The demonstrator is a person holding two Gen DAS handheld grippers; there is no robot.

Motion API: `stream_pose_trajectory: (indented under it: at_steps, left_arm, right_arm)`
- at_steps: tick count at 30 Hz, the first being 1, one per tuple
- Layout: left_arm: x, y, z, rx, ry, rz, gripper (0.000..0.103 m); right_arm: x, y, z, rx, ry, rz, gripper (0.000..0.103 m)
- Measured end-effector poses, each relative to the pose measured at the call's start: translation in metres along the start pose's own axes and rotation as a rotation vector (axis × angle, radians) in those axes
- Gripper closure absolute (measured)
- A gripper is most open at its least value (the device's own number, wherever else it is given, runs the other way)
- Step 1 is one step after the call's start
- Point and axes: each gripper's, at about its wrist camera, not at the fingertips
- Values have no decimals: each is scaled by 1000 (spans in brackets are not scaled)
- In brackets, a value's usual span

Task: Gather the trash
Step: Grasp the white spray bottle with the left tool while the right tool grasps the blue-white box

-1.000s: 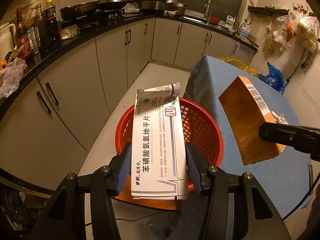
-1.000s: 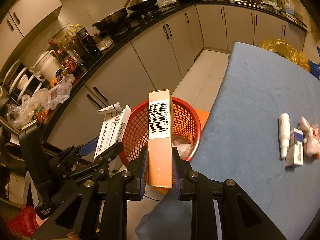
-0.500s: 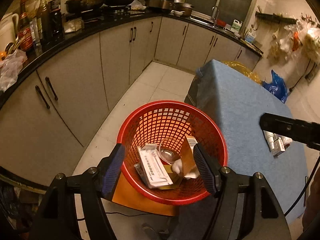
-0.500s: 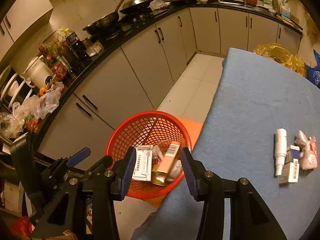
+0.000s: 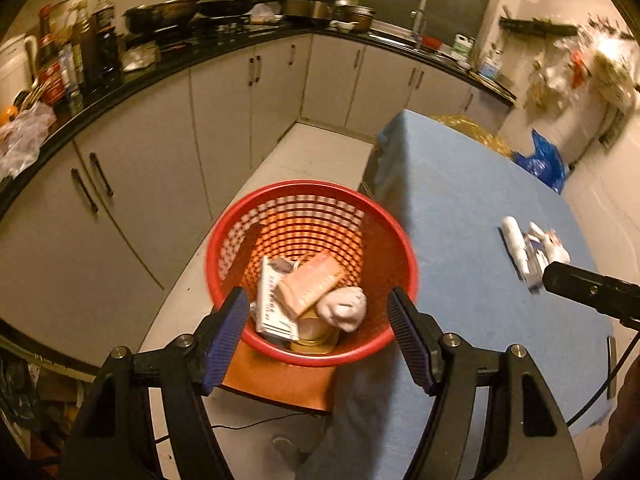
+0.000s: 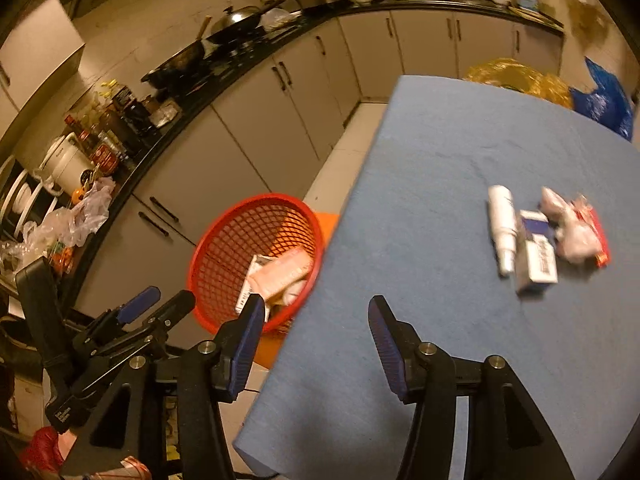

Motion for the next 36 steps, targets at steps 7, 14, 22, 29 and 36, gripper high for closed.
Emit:
stream_pose_trajectory:
  at_steps: [7,14,22,29,36]
  left_arm:
    - [-35,-2,-11,-13,-19,64,33]
    - [-72,-4,-22,-25,-25,115,33]
    - [-126,-6,-31,-19,-45,173,33]
    - [-166,-6,-29,30,-89,208,33]
    - [-207,5,-15,81,-135,233,33]
  right_arm:
    - [-29,-15,-27,-23,-10,46,45]
    - [-63,-23,-60,-65,-11,92,45]
    - [-107,-31,-99,-115,-22,153,45]
    - [-150,-42,-130,-152,-40,222,45]
    - [-175,-50,-151,-166,-45,250,45]
Point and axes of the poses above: each gripper's, at about its wrist camera, not at the fingertips, and z roughly the way its jaws point, x to its left, y to its top, and after that the axes turned 10 degrees about y, right-handed
